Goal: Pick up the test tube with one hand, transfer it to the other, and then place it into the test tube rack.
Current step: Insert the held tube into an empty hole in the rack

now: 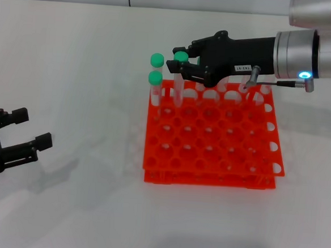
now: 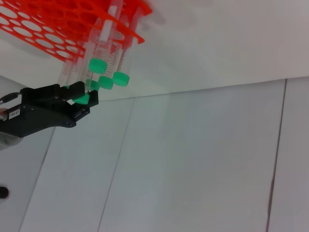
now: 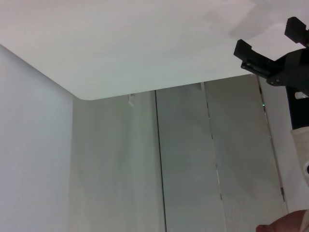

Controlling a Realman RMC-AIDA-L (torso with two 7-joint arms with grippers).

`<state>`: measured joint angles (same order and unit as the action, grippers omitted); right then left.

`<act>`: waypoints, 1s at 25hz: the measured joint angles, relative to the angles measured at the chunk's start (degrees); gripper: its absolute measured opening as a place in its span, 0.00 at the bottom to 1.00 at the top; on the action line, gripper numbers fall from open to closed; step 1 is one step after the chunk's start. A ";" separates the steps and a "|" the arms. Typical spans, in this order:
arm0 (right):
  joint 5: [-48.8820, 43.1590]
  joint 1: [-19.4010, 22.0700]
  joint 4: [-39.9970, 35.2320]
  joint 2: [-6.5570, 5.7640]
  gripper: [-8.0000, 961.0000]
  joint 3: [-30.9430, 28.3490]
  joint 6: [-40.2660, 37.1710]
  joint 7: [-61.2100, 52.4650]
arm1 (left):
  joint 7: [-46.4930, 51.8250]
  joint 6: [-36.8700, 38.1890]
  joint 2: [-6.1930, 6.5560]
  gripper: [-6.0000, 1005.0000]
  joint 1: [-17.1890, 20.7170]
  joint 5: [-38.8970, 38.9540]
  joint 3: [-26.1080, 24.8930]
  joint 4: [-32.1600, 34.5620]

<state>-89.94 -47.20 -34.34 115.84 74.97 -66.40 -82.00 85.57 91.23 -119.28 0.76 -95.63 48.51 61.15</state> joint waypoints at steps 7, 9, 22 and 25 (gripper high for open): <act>-0.04 -0.08 0.20 0.03 0.28 0.37 0.46 0.00 | -0.66 0.00 0.10 0.86 -0.70 -0.08 -0.22 -1.51; 0.00 -0.18 0.21 0.04 0.28 0.86 0.76 0.00 | -0.66 -0.03 0.12 0.86 -0.75 -0.12 -0.24 -1.56; 0.04 -0.43 0.33 0.17 0.29 1.66 1.46 0.00 | -0.67 -0.09 0.11 0.87 -0.83 -0.17 -0.26 -1.65; 0.04 -0.35 0.33 0.17 0.30 1.71 1.46 0.00 | -0.67 -0.09 0.11 0.87 -1.04 -0.19 -0.27 -1.85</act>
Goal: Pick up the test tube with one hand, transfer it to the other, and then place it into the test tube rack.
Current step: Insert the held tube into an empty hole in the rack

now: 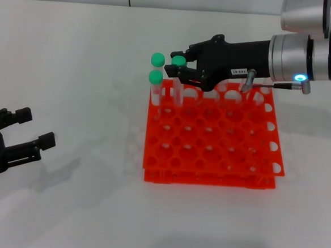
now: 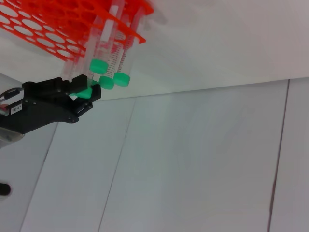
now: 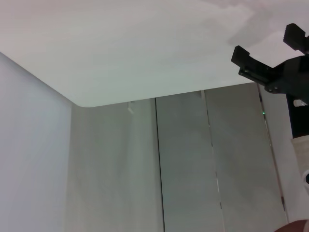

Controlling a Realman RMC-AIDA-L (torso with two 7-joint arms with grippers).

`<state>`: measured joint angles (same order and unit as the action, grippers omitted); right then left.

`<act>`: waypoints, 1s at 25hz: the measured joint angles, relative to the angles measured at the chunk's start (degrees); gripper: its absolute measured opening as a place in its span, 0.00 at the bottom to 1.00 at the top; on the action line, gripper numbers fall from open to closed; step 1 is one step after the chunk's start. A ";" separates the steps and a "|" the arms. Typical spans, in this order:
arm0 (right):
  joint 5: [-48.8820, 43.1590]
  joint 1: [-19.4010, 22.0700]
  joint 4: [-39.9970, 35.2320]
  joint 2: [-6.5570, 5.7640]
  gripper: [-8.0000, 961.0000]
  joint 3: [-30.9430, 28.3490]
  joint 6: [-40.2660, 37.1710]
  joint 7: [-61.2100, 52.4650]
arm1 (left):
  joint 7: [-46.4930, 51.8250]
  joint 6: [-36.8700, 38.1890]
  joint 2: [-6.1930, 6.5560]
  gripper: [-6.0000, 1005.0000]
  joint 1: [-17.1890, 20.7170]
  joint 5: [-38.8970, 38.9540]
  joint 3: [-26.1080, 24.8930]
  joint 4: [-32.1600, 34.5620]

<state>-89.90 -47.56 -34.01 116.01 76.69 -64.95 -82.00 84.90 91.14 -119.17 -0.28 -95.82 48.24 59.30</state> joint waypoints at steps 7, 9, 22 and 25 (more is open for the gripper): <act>0.00 0.30 0.00 0.07 0.31 0.34 0.00 0.13 | 0.00 0.00 0.00 0.87 -0.28 -0.37 0.00 -0.18; 0.00 0.31 0.23 0.08 0.31 0.44 0.11 0.13 | 0.00 0.00 0.00 0.87 -0.32 -0.39 0.00 -0.18; 0.07 0.36 0.53 0.09 0.33 0.48 0.74 0.20 | 0.00 0.00 0.00 0.87 -0.57 -0.42 0.00 -0.24; 0.12 0.43 0.54 0.12 0.33 0.48 0.99 0.18 | -0.22 0.00 0.00 0.87 -0.63 -0.42 0.00 -0.24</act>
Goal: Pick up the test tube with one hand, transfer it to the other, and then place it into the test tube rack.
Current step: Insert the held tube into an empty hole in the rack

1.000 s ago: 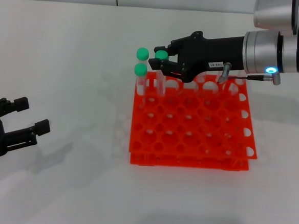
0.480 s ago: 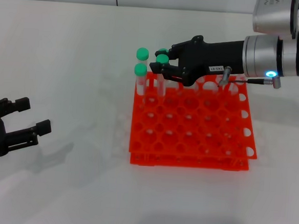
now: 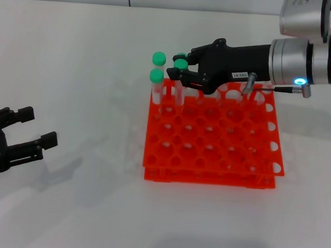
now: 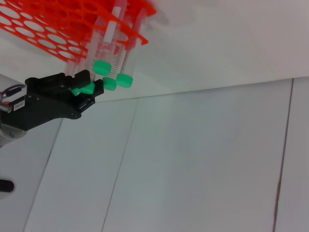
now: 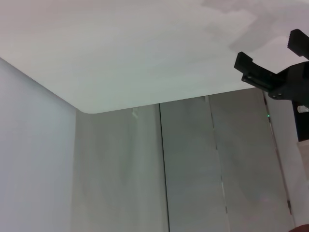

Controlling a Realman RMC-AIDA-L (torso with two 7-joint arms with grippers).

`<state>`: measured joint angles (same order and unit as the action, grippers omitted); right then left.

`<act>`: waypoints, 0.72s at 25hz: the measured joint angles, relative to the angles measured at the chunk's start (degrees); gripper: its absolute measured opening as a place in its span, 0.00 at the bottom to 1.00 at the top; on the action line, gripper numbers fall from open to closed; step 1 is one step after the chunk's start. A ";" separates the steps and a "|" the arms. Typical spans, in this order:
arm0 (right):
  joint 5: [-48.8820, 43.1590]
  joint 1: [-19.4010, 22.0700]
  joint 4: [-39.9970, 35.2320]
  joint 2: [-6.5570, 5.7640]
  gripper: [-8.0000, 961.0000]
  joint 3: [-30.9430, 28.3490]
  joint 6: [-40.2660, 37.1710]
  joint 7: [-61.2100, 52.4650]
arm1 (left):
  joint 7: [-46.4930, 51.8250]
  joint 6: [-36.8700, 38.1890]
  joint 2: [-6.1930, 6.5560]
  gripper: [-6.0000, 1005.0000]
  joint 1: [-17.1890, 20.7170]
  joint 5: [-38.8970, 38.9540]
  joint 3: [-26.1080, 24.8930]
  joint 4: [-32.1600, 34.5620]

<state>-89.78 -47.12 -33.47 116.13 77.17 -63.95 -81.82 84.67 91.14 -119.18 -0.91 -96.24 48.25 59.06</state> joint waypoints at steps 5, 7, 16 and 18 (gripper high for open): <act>0.05 0.02 0.13 0.04 0.34 0.00 0.06 0.00 | -0.28 -0.05 0.00 0.87 -0.19 0.00 0.00 -0.03; 0.07 0.02 0.30 0.05 0.34 0.00 0.07 0.03 | -0.28 -0.07 0.00 0.87 -0.28 0.00 0.00 -0.08; 0.75 0.02 0.78 0.05 0.36 0.07 -0.70 0.27 | -0.30 -0.09 0.00 0.87 -0.51 0.01 0.00 -0.09; 0.75 0.02 0.78 0.02 0.36 0.07 -0.85 0.28 | -0.31 -0.09 0.00 0.87 -0.56 0.00 0.00 -0.09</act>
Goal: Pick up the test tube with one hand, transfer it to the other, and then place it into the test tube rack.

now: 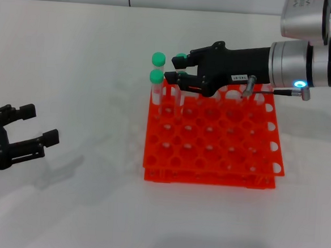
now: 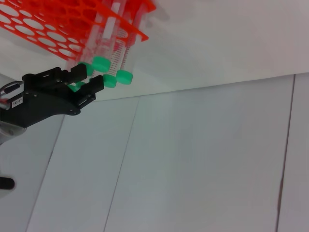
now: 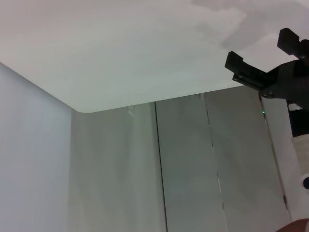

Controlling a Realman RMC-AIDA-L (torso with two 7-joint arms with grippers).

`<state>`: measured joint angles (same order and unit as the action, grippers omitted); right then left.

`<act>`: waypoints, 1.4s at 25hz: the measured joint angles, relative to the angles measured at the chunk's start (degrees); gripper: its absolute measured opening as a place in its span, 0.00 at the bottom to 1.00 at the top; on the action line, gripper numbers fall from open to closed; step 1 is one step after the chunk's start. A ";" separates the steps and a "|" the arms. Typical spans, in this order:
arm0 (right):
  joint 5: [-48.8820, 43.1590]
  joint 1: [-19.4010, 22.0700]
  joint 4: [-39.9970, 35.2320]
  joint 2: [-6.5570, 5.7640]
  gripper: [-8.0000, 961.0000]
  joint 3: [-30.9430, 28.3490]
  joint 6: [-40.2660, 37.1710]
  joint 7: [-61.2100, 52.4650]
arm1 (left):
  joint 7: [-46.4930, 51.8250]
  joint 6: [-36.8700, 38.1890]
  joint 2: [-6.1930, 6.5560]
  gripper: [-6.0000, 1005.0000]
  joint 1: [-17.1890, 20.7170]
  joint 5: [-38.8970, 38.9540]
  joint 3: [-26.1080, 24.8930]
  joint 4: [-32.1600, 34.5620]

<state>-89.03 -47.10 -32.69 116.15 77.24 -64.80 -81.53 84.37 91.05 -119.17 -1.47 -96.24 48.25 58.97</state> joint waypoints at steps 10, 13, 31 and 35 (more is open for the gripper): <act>0.53 0.01 -1.71 -0.34 0.38 -0.48 -2.66 -0.95 | -0.01 0.15 0.00 0.87 0.21 -0.14 -0.79 0.10; 0.82 1.84 -5.57 -0.68 0.39 -0.54 -4.97 -1.82 | -0.34 1.13 0.00 0.87 0.41 -0.28 -2.82 0.17; 0.62 24.10 -13.04 -1.21 0.60 -14.07 -18.66 7.02 | -2.21 1.87 0.38 0.87 -3.66 -0.94 -4.03 -1.36; 0.66 25.66 -9.87 -1.15 0.73 -15.72 -19.52 9.66 | -2.81 2.28 0.67 0.87 -4.94 -1.88 -4.12 -1.84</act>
<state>-88.37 -21.44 -42.56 115.00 61.51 -84.32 -71.88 81.56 93.33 -118.50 -6.41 -98.12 44.13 57.13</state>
